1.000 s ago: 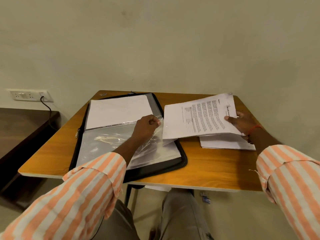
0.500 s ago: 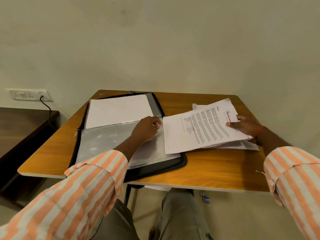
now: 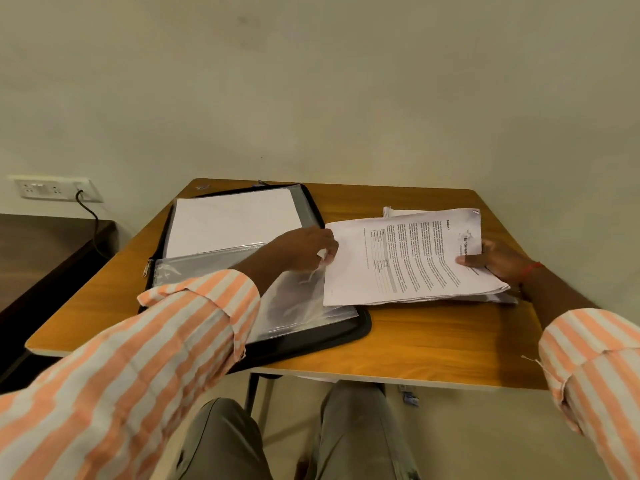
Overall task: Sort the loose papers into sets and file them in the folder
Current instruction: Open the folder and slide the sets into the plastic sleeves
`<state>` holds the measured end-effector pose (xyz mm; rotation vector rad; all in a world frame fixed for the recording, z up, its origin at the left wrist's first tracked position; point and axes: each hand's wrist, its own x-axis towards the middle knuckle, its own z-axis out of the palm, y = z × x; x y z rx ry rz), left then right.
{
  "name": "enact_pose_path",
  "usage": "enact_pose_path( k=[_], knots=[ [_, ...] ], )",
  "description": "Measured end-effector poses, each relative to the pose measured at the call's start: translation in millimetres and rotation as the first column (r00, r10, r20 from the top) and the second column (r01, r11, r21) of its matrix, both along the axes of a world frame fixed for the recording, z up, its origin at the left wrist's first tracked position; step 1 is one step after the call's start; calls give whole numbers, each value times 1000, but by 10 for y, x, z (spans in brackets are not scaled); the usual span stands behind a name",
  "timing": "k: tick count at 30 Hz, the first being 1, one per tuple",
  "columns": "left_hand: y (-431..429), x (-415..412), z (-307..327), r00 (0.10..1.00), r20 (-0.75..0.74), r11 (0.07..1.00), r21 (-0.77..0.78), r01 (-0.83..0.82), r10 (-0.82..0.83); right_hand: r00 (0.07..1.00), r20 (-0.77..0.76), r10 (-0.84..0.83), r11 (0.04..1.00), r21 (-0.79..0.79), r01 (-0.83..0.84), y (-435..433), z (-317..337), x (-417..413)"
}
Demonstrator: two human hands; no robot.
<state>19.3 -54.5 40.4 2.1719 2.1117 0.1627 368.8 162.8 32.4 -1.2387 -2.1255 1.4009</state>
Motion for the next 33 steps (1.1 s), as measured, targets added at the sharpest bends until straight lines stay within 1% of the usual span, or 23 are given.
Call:
enact_pose_path(
  k=[3, 9, 12, 14, 17, 21, 26, 28, 30, 33],
  knots=[
    [8, -25, 74, 999, -35, 999, -29, -23, 22, 1000, 26, 12, 1000, 12, -13, 19, 1, -4],
    [82, -105, 172, 995, -101, 1000, -21, 17, -19, 1000, 30, -8, 1000, 0, 8, -44, 76, -33],
    [120, -198, 202, 994, -107, 999, 42, 6, -1, 999, 51, 19, 1000, 23, -20, -49, 117, -45],
    [147, -244, 220, 995, -97, 997, 78, -5, 12, 999, 40, 8, 1000, 15, -8, -70, 153, -45],
    [191, -302, 251, 998, -41, 993, 112, -37, 42, 1000, 11, 13, 1000, 13, -13, -138, 210, -67],
    [236, -347, 280, 998, -10, 989, 138, -56, 58, 999, 1, 33, 999, -32, -33, -201, 301, -160],
    [254, -380, 285, 997, -28, 983, 174, -61, 67, 997, -19, 77, 995, -62, -78, -137, 382, -285],
    [253, -405, 287, 996, -13, 979, 183, -89, 93, 996, -11, 91, 992, -87, -91, -95, 411, -311],
    [256, -427, 302, 992, 0, 975, 185, -126, 128, 994, -37, 106, 987, -115, -110, -4, 401, -288],
    [289, -448, 321, 988, 9, 969, 195, -152, 153, 991, -57, 120, 972, -194, -129, 82, 340, -246]
  ],
)
